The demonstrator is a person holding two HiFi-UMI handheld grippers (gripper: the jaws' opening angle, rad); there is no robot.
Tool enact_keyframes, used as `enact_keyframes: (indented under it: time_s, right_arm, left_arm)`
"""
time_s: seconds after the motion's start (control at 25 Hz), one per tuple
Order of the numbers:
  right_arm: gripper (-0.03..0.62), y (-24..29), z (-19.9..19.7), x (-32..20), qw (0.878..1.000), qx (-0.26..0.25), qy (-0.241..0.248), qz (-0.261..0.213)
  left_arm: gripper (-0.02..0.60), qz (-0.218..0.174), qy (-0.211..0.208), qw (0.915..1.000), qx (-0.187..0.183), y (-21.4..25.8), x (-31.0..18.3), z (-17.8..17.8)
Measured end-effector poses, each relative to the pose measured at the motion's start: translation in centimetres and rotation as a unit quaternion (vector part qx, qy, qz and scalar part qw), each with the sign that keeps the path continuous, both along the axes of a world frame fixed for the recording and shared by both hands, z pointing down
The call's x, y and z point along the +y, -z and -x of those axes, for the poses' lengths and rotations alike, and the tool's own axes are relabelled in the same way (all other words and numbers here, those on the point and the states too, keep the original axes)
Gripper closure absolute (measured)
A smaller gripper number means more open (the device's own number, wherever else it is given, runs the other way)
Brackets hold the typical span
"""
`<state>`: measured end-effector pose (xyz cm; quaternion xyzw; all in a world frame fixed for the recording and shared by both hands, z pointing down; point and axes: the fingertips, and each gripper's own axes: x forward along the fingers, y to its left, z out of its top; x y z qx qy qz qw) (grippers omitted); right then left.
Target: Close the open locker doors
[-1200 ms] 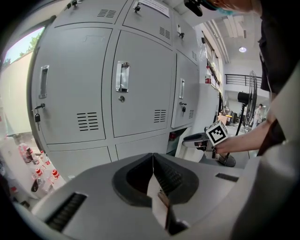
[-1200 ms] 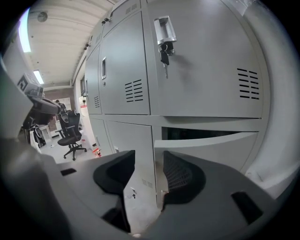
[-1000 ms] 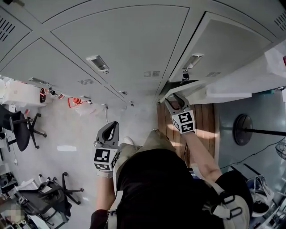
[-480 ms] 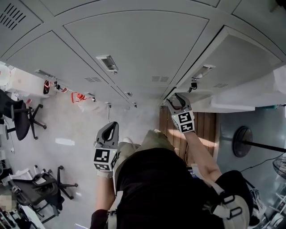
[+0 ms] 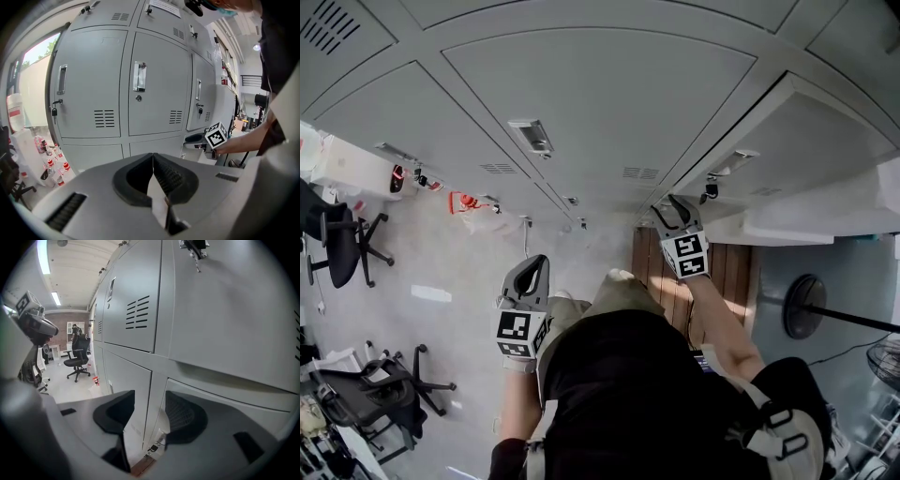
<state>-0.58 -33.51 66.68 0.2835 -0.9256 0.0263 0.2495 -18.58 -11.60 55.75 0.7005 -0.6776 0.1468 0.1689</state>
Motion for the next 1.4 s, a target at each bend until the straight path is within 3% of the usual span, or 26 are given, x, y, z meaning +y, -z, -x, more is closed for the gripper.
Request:
enact_keyframes:
  time_s: [0.68,1.12,1.4]
  right_arm:
    - [0.391,1.2,1.0,1.5,1.000,-0.012,-0.014,0.016]
    - [0.394,5.6,0.7,5.7,0.997,-0.052,-0.053,0.018]
    - [0.444,10.0,0.7,9.5,0.994,-0.083,-0.067,0.010]
  left_arm:
    - [0.572,0.000,-0.013,0.9999,0.007,-0.2,0.7,1.3]
    - [0.572,-0.014,-0.080,0.9965,0.023,0.5,0.1,1.5]
    - [0.572,-0.026,-0.136,0.9899,0.030,1.4,-0.4,1.0]
